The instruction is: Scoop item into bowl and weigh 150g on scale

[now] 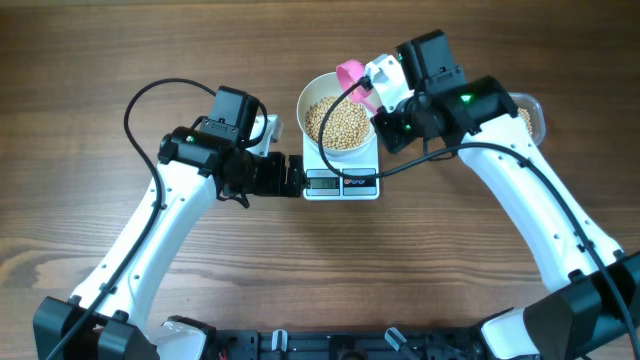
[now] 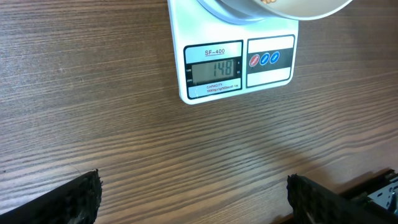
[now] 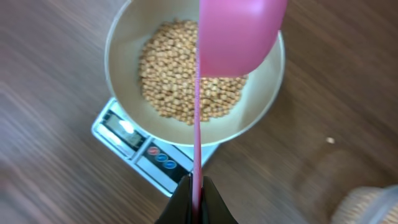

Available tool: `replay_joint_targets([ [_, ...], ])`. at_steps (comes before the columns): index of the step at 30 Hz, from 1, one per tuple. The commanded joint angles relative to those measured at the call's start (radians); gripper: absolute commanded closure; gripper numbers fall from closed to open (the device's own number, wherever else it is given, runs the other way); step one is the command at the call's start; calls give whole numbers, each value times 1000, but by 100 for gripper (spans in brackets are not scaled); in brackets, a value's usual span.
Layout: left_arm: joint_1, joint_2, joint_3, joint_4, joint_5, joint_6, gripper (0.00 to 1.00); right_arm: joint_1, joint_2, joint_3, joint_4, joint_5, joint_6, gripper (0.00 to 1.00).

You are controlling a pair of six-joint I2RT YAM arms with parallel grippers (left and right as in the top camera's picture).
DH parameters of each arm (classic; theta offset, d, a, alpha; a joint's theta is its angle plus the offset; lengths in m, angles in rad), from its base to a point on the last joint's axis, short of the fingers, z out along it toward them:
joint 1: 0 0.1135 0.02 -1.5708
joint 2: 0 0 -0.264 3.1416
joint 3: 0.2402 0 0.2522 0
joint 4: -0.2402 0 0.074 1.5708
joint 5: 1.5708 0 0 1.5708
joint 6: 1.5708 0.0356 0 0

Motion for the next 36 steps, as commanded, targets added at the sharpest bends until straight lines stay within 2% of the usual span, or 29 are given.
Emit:
replay_joint_targets([
  [1, 3, 6, -2, 3, 5, 20, 0, -51, 10, 14, 0, -144, 44, 96],
  [22, 3, 6, -2, 3, 5, 20, 0, -343, 10, 14, 21, -543, 90, 96],
  [27, 3, 6, -2, 3, 5, 20, 0, -451, 10, 14, 19, -662, 91, 96],
  [31, 3, 6, -2, 3, 5, 20, 0, -532, 10, 14, 32, -682, 93, 96],
  [36, 3, 6, -2, 3, 5, 20, 0, -648, 11, 14, 70, -745, 153, 96],
])
